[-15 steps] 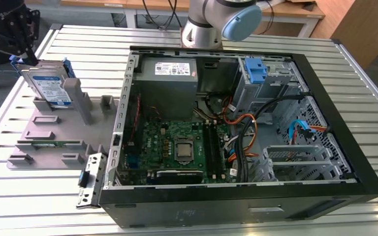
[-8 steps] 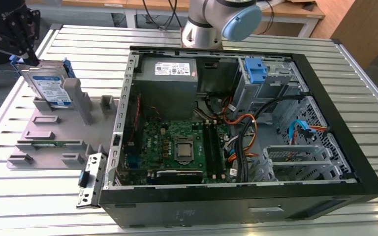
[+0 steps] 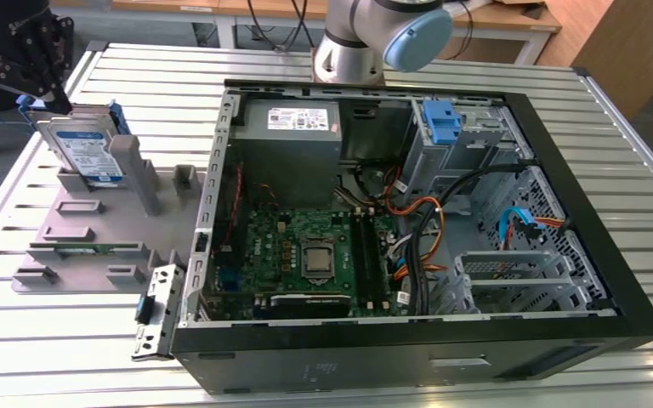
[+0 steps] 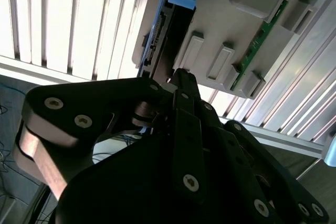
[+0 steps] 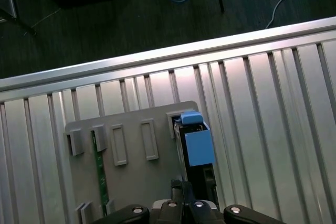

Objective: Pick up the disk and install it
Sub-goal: 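Pick up the disk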

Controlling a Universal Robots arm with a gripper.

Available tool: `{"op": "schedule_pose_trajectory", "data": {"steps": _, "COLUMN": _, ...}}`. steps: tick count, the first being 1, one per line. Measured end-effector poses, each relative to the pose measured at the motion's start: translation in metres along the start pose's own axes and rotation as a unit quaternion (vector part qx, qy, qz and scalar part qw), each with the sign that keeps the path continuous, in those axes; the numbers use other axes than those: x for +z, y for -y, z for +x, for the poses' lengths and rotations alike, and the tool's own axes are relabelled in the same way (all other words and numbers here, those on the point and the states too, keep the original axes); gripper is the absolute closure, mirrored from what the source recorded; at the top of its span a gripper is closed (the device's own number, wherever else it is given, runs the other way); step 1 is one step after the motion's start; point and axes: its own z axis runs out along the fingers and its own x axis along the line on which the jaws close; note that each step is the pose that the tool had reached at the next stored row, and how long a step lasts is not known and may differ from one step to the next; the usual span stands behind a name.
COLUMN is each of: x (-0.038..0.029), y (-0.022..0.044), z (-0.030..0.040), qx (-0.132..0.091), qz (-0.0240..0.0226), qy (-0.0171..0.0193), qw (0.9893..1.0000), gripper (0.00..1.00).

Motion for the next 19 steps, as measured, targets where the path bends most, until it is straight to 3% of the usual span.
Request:
{"op": "schedule_pose_trajectory", "data": {"steps": 8, "x": -0.0001, "y": 0.0032, "z": -0.0028, "qx": -0.003, "qz": -0.0002, "qy": 0.0005, "qw": 1.0, "gripper": 0.89}}
{"op": "schedule_pose_trajectory", "data": {"steps": 15, "x": 0.0001, "y": 0.0033, "z": -0.0056, "qx": -0.007, "qz": -0.0008, "qy": 0.0043, "qw": 1.0, "gripper": 0.89}}
{"op": "schedule_pose_trajectory", "data": {"steps": 19, "x": 0.0, "y": 0.0034, "z": -0.0058, "qx": -0.007, "qz": -0.0009, "qy": 0.0046, "qw": 1.0, "gripper": 0.89}}
